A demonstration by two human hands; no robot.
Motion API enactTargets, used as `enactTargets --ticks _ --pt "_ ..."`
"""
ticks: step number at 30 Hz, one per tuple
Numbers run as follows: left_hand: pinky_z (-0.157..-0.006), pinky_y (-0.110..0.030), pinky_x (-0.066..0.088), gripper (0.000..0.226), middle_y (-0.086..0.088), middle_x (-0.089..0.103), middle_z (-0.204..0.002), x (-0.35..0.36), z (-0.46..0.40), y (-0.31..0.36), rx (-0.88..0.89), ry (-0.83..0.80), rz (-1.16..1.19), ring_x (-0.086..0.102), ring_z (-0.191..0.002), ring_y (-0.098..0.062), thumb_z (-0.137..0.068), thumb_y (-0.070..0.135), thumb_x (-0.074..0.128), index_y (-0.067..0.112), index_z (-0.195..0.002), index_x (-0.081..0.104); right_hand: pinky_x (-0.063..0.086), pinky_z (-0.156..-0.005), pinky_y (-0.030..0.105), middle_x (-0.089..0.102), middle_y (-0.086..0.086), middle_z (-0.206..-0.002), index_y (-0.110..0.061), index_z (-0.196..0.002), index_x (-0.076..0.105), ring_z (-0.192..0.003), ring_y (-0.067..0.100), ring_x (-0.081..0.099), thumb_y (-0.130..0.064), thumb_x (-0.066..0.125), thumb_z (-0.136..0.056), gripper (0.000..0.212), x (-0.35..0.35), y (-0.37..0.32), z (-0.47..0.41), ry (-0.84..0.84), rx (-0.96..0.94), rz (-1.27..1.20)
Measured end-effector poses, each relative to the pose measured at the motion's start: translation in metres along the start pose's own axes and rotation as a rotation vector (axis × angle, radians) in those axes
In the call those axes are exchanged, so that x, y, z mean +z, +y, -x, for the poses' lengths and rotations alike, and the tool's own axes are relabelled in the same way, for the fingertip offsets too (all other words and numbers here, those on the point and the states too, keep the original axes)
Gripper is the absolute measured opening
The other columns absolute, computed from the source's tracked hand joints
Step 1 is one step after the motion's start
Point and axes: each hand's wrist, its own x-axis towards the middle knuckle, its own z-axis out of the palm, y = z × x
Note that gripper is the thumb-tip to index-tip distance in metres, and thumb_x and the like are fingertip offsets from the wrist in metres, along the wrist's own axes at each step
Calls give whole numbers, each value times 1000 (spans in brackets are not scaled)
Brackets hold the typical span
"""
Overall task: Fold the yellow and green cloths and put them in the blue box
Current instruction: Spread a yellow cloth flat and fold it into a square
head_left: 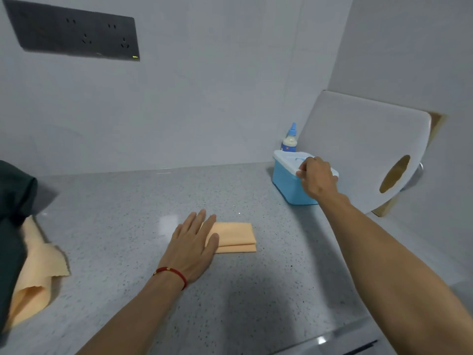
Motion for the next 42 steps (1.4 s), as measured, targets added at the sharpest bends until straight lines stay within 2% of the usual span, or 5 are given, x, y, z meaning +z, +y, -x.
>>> enactTargets --ticks 5,18,28,36,42 --pt "-127 -41 4 59 4 4 -170 1 -1 1 0 -14 -11 -2 -156 -15 -106 49 16 31 -162 13 33 -87 50 57 -1 -102 -25 -88 60 -104 26 49 -21 64 -99 12 -4 7 0 79 -104 1" --pt "-126 -43 11 49 -1 30 -164 -3 -6 -8 43 2 127 20 -152 -17 -108 27 37 22 -157 34 29 -107 61 57 15 -121 -9 -119 60 -113 34 48 -22 56 -102 21 -1 46 155 381 -14 -10" --pt "-123 -32 11 57 0 31 -163 -14 22 10 88 -49 108 22 -150 -16 -102 28 50 21 -156 32 31 -110 61 54 8 -130 -16 -127 52 -123 28 47 -41 36 -102 38 4 24 216 -53 146 373" --pt "-121 -35 22 60 6 28 -163 -11 25 10 121 2 114 6 -154 -10 -102 38 52 22 -156 31 32 -103 47 43 9 -135 -18 -132 50 -127 29 38 -52 49 -96 49 45 -66 176 -453 -21 -40" --pt "-122 -38 17 83 2 14 -167 -19 23 12 -17 -72 273 3 -153 -14 -95 41 64 25 -161 15 46 -93 40 58 -3 -102 -27 -104 45 -98 21 56 -32 65 -90 25 52 -59 177 -452 -34 -273"
